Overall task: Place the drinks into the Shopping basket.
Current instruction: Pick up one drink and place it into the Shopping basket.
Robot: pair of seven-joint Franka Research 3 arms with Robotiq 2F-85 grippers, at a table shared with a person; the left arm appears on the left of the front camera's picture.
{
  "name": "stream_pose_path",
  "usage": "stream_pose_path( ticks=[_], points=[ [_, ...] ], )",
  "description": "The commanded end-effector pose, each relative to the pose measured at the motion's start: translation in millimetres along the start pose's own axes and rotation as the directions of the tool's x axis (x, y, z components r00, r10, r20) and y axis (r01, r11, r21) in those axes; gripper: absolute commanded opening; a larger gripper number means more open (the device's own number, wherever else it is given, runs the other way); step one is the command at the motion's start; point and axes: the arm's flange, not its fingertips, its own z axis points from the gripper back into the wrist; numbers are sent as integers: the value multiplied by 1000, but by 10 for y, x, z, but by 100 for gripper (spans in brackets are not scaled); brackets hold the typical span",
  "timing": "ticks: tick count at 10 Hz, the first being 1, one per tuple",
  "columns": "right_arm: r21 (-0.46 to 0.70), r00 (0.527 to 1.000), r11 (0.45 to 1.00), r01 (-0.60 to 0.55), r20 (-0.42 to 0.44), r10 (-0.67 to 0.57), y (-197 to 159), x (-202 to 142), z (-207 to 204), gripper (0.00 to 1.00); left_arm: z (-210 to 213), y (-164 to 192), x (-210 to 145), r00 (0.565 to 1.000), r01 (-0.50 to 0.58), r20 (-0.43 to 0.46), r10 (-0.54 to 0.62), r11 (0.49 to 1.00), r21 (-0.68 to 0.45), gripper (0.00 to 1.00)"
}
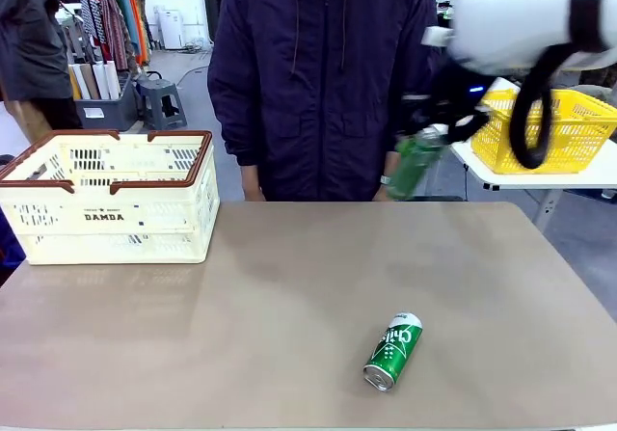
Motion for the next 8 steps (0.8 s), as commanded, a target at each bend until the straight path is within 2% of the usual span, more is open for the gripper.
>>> stream_pose_path(
  ticks=[1,2,3,5,7,8],
  points=[
    [-32,1000,999,-30,6,30,721,-18,-368,0,-2,-28,-10,1000,-2,11,2,1000,-13,100],
    [3,997,997,-75,-17,75,1183,-211,-611,0,-2,-28,-10,1000,-2,11,2,1000,-13,100],
    [-48,995,996,-80,49,82,1601,-409,-849,0,-2,-28,-10,1000,-2,11,2,1000,-13,100],
    [-18,983,984,-176,-63,175,2215,-858,-1189,0,-2,-28,-10,1000,-2,11,2,1000,-13,100],
    [-27,967,971,-238,-101,234,2491,-1267,-1510,0,-2,-28,-10,1000,-2,11,2,1000,-13,100],
    [-46,965,968,-245,-106,239,2537,-1361,-1605,0,-2,-28,-10,1000,-2,11,2,1000,-13,100]
  ],
)
